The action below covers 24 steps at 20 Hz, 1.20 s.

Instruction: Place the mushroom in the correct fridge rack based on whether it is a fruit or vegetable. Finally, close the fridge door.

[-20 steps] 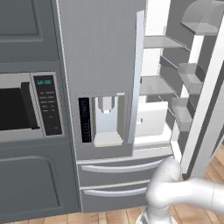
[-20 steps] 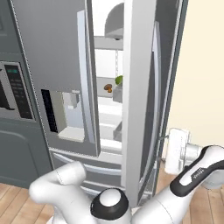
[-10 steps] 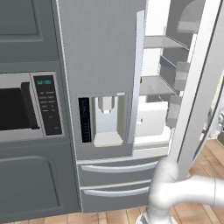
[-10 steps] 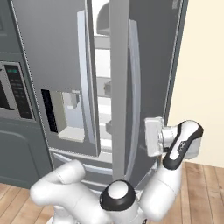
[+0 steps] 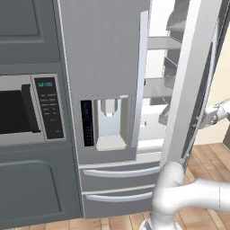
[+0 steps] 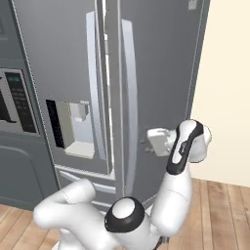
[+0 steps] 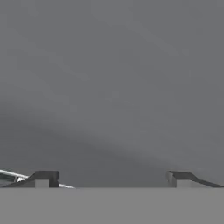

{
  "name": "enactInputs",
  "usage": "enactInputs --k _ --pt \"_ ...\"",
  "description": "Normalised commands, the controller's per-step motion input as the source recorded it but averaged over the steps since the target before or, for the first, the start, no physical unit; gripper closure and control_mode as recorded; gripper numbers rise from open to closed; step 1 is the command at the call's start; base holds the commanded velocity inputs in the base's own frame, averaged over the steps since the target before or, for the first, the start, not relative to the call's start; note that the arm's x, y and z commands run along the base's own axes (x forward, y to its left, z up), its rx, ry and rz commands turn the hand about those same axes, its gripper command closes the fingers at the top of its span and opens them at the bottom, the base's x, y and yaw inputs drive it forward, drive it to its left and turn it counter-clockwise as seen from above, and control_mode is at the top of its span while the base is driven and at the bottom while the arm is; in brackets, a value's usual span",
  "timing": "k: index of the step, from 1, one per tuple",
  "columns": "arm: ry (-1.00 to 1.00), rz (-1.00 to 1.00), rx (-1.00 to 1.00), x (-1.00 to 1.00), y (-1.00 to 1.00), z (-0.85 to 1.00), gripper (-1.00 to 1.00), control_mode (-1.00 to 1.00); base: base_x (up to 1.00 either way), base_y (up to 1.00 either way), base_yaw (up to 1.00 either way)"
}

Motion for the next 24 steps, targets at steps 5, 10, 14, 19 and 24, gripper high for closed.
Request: enactInputs --k 5,10,14,19,24 --pt "-0.60 -0.44 0.00 0.51 0.74 0.00 -1.00 -1.00 0.00 0.00 0.00" --pt "-0.32 -0.50 0.00 0.78 0.65 0.00 -1.00 -1.00 0.00 0.00 0.00" --pt "-0.09 -0.42 0.00 0.86 0.30 0.36 -1.00 -1.00 0.00 0.00 0.00" --pt "0.03 -0.33 0.05 0.79 0.03 0.71 -1.00 -1.00 0.00 0.00 0.00" --pt "0.12 -0.29 0.06 0.83 0.00 0.43 -1.00 -1.00 0.00 0.00 0.00"
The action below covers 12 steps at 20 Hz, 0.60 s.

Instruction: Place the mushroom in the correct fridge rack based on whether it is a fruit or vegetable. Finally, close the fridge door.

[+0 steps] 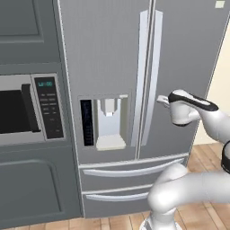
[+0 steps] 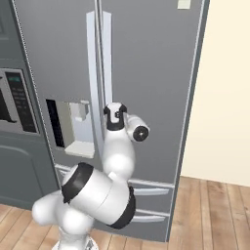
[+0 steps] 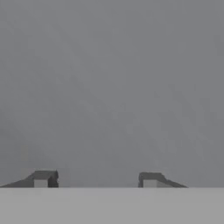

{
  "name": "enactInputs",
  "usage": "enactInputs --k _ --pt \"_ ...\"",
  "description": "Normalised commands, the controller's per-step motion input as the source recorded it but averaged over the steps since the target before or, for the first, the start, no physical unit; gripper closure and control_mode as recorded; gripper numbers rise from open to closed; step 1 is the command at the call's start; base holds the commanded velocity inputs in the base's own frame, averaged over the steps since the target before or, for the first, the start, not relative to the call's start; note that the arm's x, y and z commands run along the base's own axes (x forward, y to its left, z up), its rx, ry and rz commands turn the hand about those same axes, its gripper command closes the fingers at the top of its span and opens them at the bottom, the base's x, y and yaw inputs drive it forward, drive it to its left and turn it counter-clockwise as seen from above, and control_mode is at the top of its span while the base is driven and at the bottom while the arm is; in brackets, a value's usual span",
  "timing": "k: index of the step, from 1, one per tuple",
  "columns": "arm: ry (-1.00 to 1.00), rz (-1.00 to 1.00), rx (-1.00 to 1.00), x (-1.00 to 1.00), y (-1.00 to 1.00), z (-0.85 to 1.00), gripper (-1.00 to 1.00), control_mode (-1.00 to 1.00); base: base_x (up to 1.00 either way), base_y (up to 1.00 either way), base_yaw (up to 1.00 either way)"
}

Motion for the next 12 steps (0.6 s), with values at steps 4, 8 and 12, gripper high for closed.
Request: enactInputs --k 4,8,12 --pt "0.09 -0.31 0.00 0.97 -0.01 -0.01 -1.00 -1.00 0.00 0.00 0.00" --pt "0.06 -0.26 0.05 0.25 -0.27 0.09 -1.00 -1.00 0.00 0.00 0.00" --pt "-0.02 -0.17 0.15 -0.86 -0.51 0.66 -1.00 -1.00 0.00 0.00 0.00"
